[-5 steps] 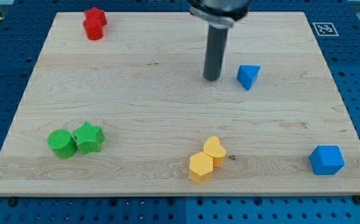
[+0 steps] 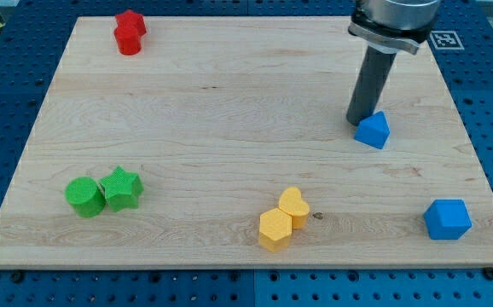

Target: Move the blue triangle near the blue cube

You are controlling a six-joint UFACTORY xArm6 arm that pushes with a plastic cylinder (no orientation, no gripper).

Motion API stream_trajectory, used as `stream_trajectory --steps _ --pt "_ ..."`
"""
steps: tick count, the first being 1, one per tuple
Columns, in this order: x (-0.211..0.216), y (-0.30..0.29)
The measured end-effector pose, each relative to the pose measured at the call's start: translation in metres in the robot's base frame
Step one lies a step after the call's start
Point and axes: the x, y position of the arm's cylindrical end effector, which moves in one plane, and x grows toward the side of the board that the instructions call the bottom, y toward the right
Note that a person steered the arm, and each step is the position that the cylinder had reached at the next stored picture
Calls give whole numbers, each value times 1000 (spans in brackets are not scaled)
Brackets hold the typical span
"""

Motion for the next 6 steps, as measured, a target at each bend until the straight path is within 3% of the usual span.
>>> stream_trajectory --steps 6 --pt "68 47"
